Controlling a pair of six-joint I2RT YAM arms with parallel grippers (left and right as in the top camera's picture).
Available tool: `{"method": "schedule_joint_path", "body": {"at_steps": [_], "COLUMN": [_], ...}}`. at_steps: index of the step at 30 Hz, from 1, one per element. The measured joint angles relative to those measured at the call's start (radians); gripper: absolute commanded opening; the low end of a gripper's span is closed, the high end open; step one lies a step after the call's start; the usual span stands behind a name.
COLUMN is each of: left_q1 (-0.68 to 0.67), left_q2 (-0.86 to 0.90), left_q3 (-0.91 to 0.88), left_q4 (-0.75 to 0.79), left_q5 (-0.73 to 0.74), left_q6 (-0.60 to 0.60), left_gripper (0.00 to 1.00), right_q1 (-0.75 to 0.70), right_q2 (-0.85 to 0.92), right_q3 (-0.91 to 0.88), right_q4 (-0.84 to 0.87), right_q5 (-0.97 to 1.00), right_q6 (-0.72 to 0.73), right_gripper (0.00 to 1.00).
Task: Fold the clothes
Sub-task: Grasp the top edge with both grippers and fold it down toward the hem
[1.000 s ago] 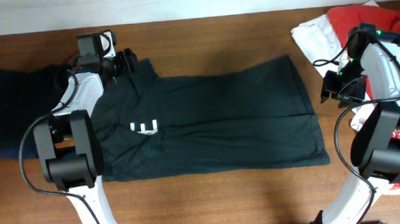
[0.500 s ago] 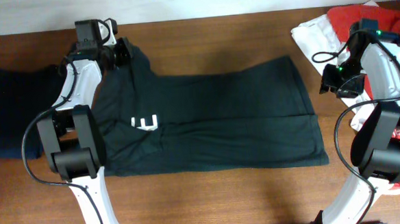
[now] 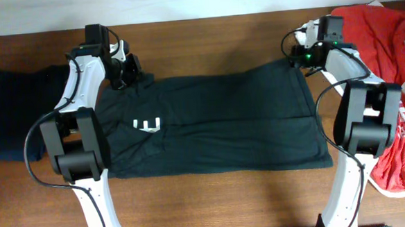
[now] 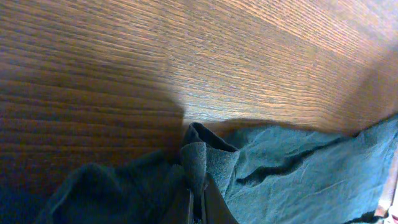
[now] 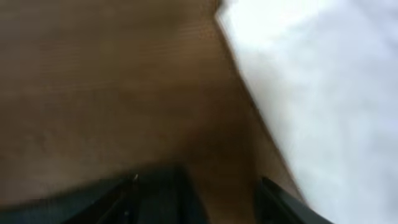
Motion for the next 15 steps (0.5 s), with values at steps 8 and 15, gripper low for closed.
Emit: {"method": "schedule_joint_path", "body": {"at_steps": [8, 15], "left_q1": [-0.017, -0.017], "left_q2": [0.000, 0.000], "left_q3": [0.000, 0.024], "left_q4": [-0.023, -0.029], "left_q5": [-0.019, -0.023], "left_q6": [0.000, 0.000], "left_gripper": [0.01, 0.01], "right_q1": [0.038, 0.031], "right_q2": [0.021, 0.018], "right_q3": [0.002, 0.089], "right_q4": [0.041, -0.187], "right_q5": [0.000, 0.071], "right_q6": [0.067, 0.076], "right_gripper": [0.04, 0.04]}}
